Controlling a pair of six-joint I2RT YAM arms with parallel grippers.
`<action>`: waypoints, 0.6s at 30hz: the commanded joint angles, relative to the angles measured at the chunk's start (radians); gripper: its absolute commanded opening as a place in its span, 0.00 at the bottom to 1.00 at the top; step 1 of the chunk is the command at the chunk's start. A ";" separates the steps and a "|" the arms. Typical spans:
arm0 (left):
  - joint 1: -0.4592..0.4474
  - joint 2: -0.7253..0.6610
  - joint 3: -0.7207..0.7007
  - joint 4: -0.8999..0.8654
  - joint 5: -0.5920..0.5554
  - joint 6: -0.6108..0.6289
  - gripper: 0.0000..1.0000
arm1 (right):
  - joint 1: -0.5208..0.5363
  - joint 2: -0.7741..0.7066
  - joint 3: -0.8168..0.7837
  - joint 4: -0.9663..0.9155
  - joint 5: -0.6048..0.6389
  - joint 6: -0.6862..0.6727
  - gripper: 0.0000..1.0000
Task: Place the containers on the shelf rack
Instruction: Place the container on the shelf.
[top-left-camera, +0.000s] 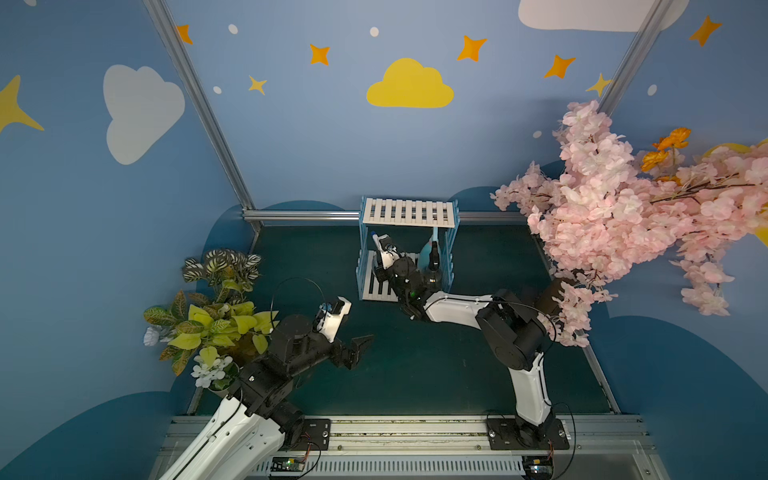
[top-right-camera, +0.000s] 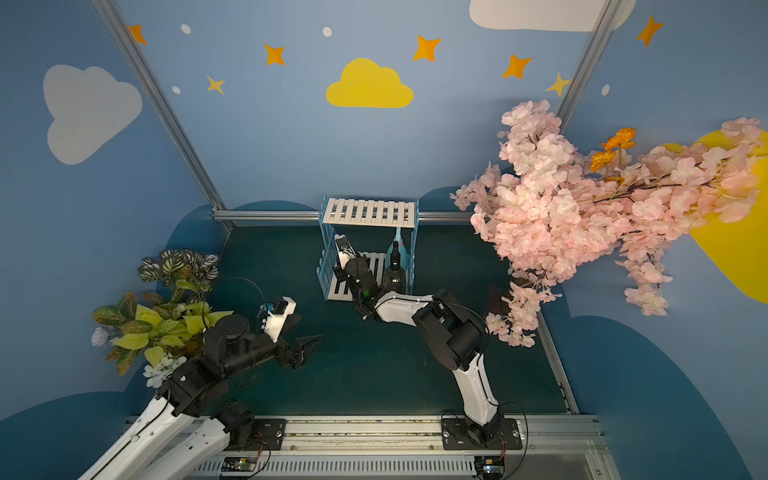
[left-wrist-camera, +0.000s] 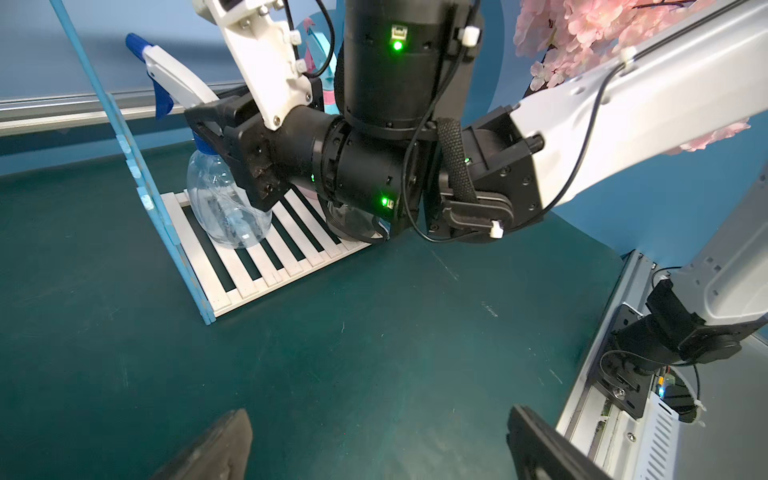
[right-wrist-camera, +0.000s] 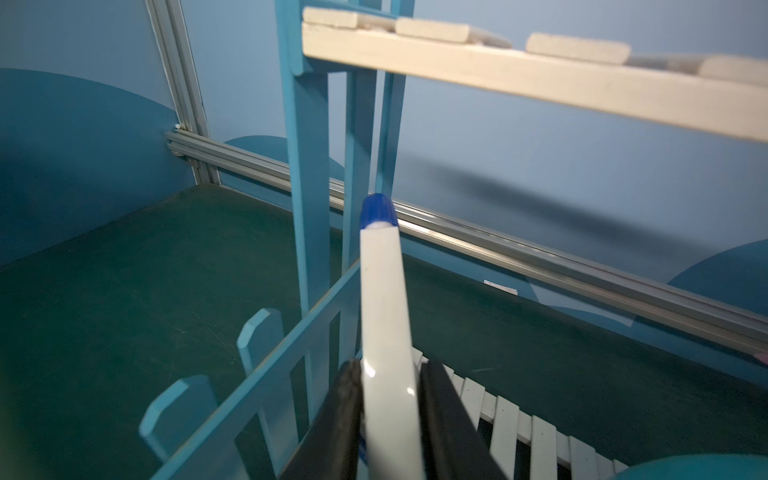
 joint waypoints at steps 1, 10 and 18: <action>0.004 -0.006 0.008 0.027 0.017 0.003 1.00 | -0.008 0.019 0.034 0.033 0.003 0.033 0.00; 0.005 -0.001 0.007 0.033 0.023 0.007 1.00 | -0.007 0.061 0.055 -0.003 0.038 0.031 0.06; 0.004 0.007 0.010 0.035 0.029 0.013 1.00 | 0.002 0.046 0.054 0.003 0.057 -0.008 0.43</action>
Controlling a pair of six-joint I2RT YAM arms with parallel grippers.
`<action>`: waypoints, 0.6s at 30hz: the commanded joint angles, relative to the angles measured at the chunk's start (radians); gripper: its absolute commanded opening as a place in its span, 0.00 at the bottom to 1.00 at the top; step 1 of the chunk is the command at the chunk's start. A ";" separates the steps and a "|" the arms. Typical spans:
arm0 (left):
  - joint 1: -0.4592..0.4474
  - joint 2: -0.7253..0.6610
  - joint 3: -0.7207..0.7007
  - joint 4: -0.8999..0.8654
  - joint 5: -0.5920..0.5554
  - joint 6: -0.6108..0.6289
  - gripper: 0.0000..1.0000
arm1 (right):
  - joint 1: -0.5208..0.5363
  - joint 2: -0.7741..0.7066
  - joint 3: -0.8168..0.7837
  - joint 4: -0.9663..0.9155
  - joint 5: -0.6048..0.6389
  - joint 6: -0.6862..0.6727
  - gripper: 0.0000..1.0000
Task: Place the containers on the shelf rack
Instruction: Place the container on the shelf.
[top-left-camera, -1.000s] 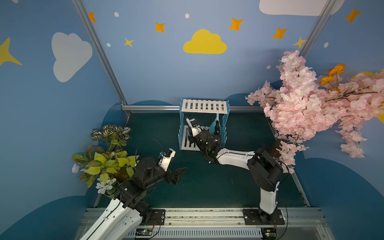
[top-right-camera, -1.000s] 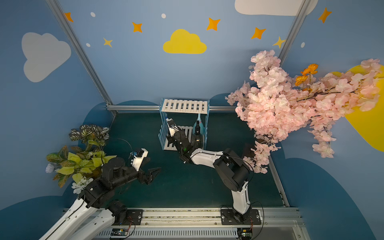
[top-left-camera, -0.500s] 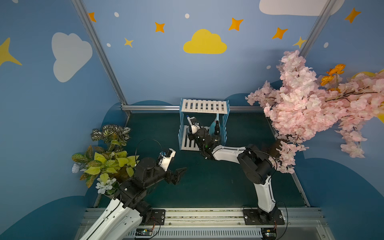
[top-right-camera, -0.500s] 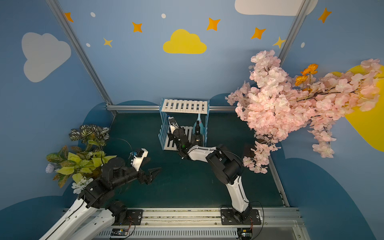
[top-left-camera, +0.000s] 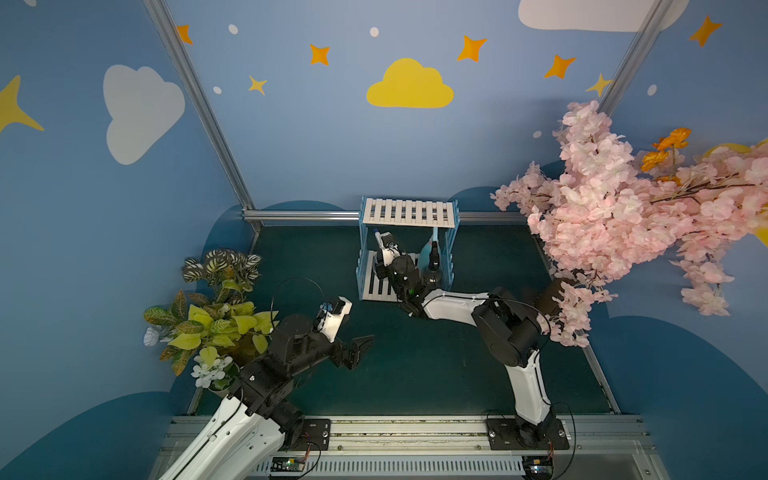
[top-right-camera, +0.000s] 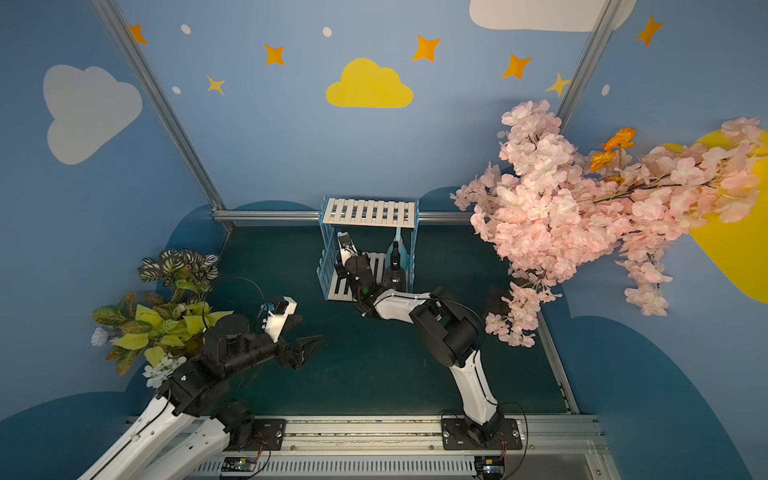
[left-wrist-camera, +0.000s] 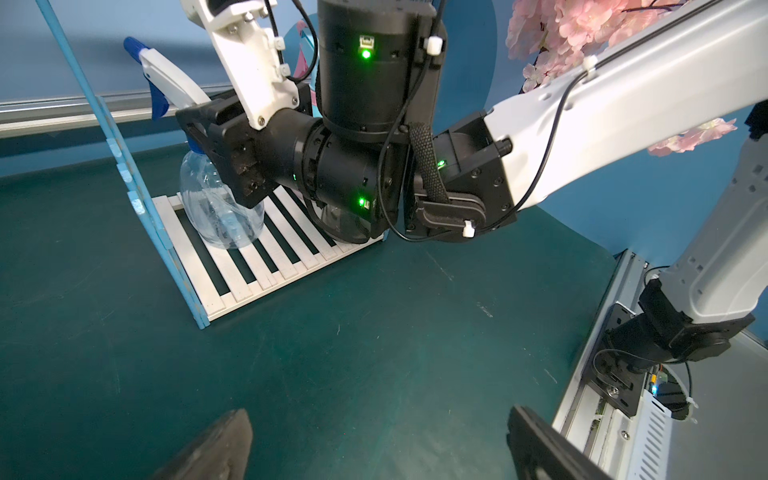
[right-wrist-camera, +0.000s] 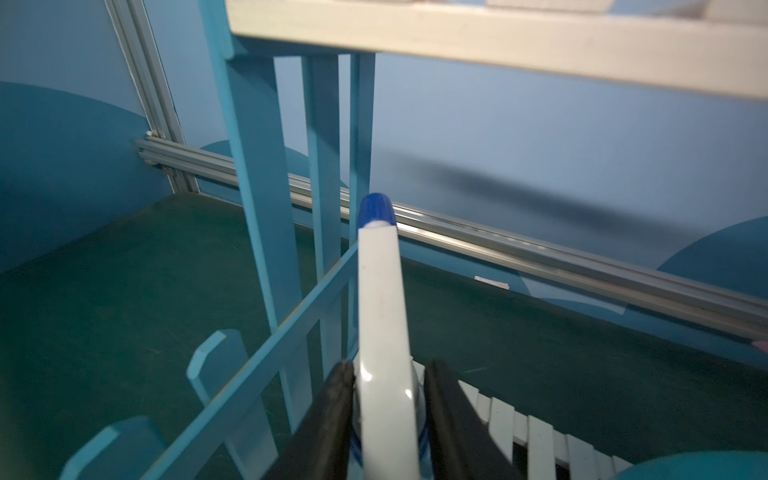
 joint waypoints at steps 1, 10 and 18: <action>0.003 0.001 0.010 0.024 0.012 0.012 1.00 | 0.008 0.008 0.015 0.011 0.024 -0.032 0.48; 0.003 0.001 0.010 0.027 0.009 0.011 1.00 | 0.029 -0.019 -0.003 0.042 0.046 -0.096 0.91; 0.004 0.006 0.011 0.022 -0.004 0.012 1.00 | 0.044 -0.095 -0.093 0.113 0.102 -0.121 0.97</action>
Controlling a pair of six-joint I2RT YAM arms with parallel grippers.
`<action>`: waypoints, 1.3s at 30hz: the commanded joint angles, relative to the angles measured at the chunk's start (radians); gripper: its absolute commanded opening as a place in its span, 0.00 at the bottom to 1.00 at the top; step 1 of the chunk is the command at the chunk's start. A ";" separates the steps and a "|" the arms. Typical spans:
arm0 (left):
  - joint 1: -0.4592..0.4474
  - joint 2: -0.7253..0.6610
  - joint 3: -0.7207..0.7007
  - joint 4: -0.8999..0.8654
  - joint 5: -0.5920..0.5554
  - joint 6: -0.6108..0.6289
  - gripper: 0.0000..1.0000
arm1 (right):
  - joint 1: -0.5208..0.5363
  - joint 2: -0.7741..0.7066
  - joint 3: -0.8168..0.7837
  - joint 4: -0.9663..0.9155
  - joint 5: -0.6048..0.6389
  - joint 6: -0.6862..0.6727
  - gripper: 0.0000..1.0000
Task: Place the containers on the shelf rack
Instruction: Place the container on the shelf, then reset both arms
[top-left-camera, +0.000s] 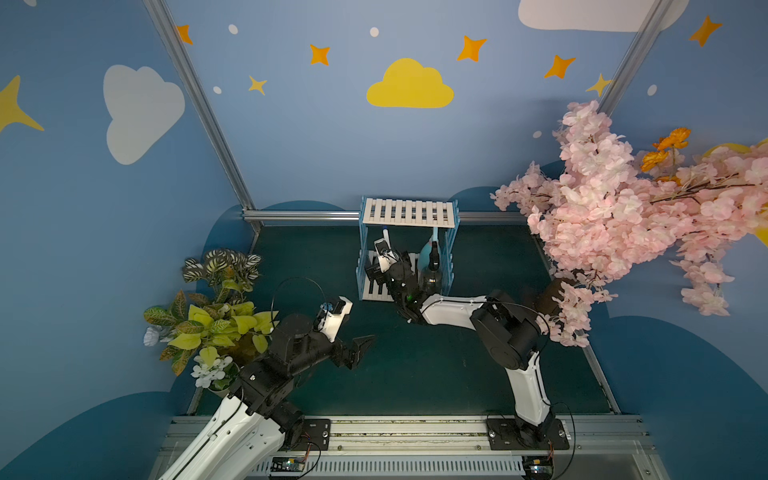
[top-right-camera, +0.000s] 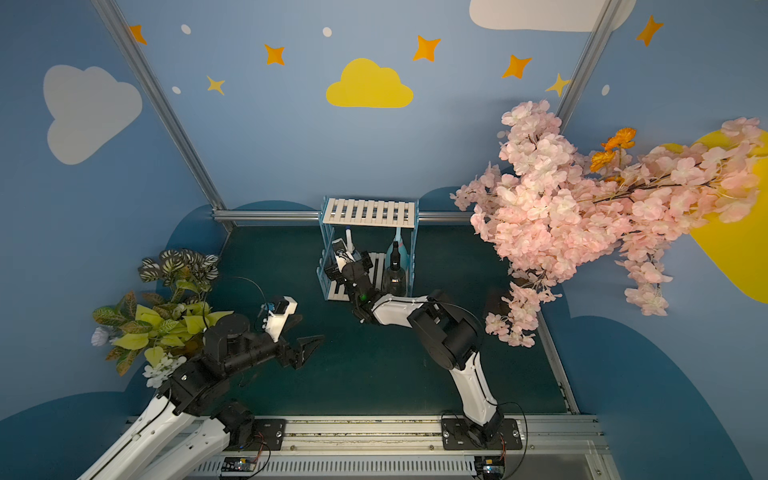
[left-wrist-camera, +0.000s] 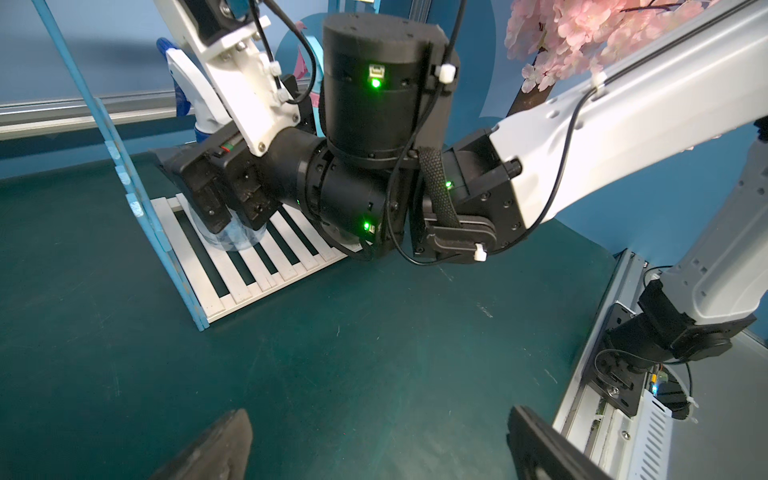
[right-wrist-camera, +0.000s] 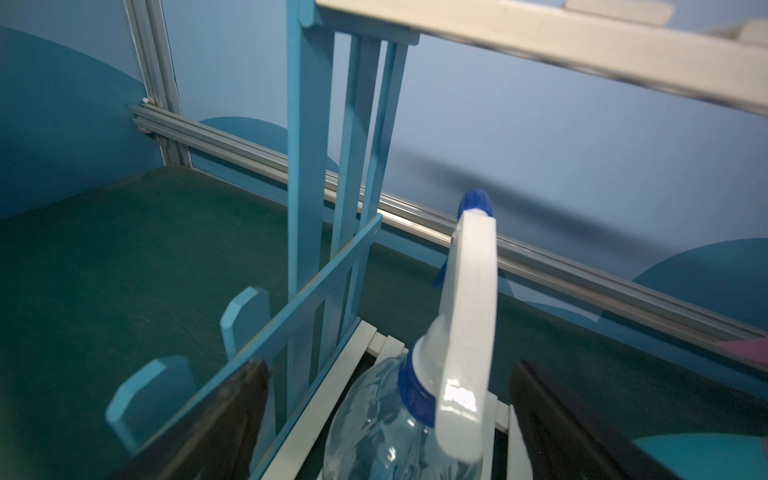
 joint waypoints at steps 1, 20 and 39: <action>0.003 0.004 0.011 0.019 -0.006 0.009 1.00 | 0.012 -0.086 -0.051 0.092 0.052 -0.030 0.97; 0.009 0.193 -0.046 0.296 -0.278 0.000 1.00 | 0.031 -0.865 -0.546 -0.271 0.000 0.024 0.97; 0.303 0.355 -0.339 0.892 -0.624 0.128 1.00 | -0.785 -1.247 -0.794 -0.777 -0.404 0.260 0.98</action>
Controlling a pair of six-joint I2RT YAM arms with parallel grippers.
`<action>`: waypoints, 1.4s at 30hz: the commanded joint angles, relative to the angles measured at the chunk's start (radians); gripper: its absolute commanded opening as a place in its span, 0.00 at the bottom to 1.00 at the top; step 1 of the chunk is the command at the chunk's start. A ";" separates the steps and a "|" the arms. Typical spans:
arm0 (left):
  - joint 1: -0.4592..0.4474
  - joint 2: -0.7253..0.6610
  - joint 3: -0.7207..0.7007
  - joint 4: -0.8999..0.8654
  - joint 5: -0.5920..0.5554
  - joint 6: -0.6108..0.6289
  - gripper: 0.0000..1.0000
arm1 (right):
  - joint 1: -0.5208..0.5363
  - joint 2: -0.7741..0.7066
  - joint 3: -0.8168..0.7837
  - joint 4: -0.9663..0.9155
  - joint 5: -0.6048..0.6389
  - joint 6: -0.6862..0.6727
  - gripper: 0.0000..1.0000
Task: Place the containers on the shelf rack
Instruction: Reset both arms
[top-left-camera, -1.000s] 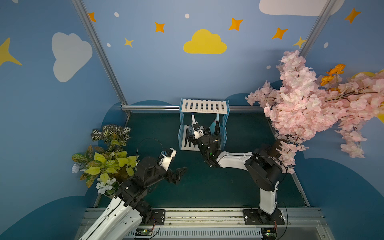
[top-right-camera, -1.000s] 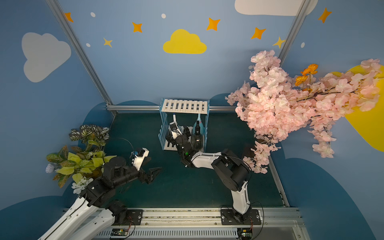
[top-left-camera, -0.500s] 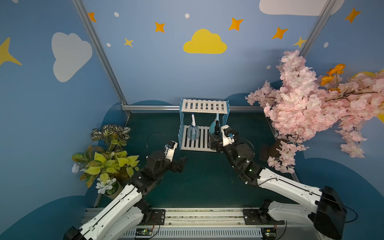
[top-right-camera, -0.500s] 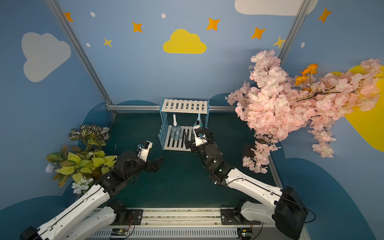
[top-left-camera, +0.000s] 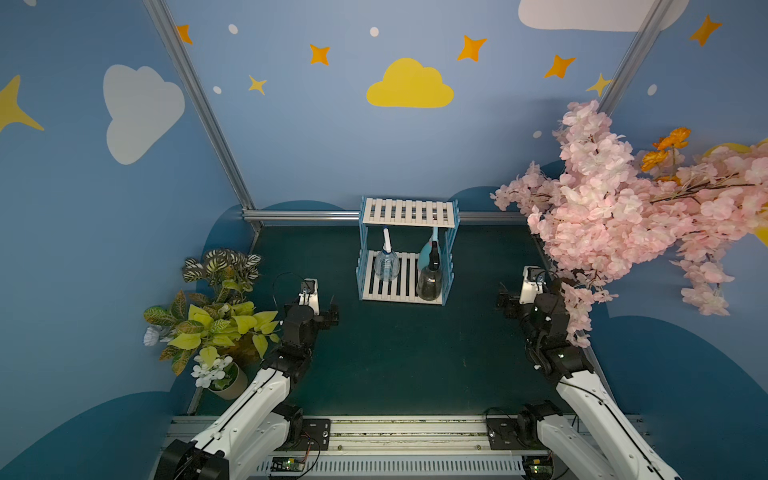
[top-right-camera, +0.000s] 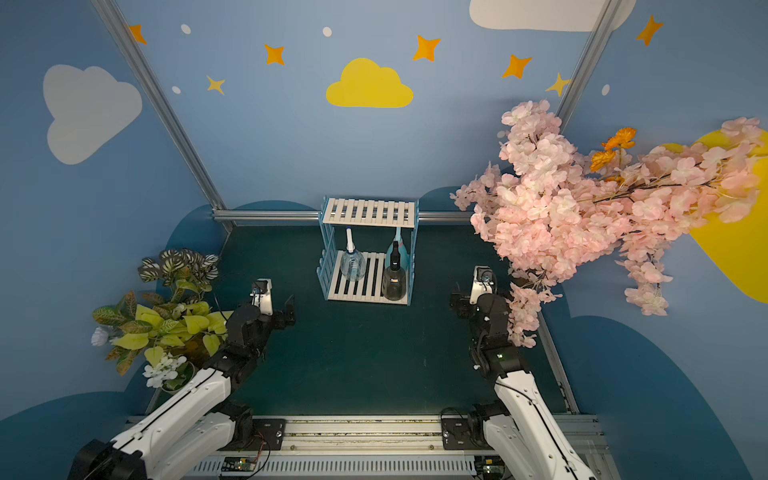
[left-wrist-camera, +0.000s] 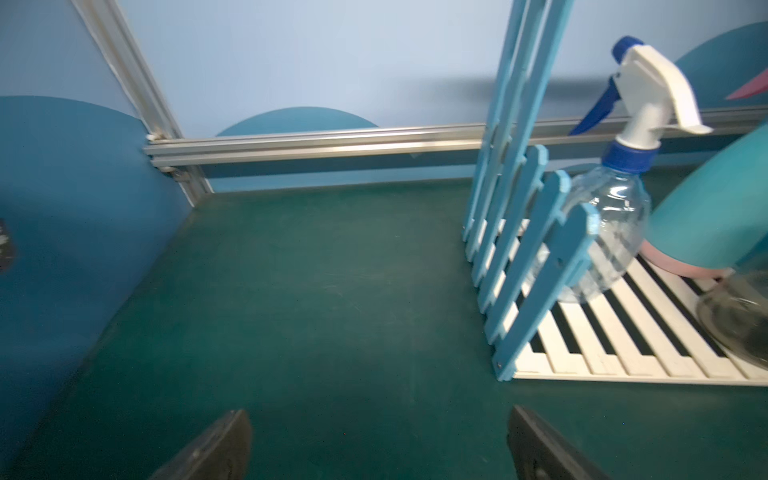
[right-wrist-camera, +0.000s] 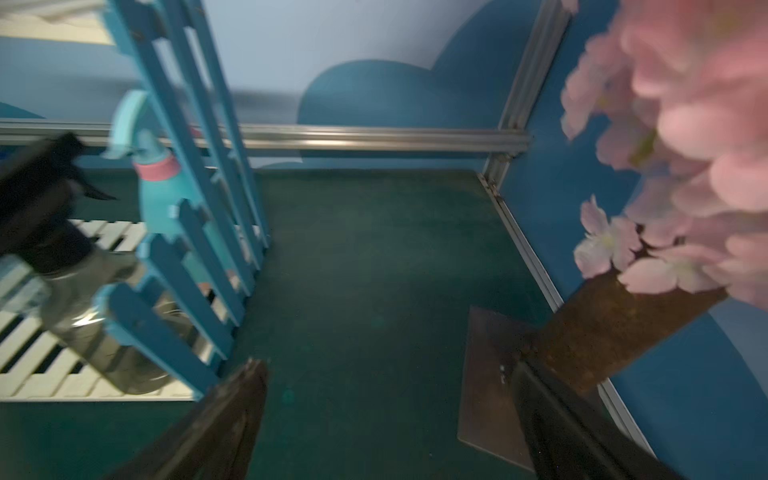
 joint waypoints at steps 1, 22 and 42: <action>0.037 0.057 -0.056 0.209 -0.053 0.067 1.00 | -0.108 0.076 -0.027 0.028 -0.168 0.091 0.98; 0.195 0.680 0.066 0.583 0.332 0.144 1.00 | -0.122 0.671 -0.095 0.652 -0.249 -0.128 0.98; 0.185 0.684 0.069 0.580 0.339 0.159 1.00 | -0.140 0.670 -0.075 0.615 -0.259 -0.120 0.98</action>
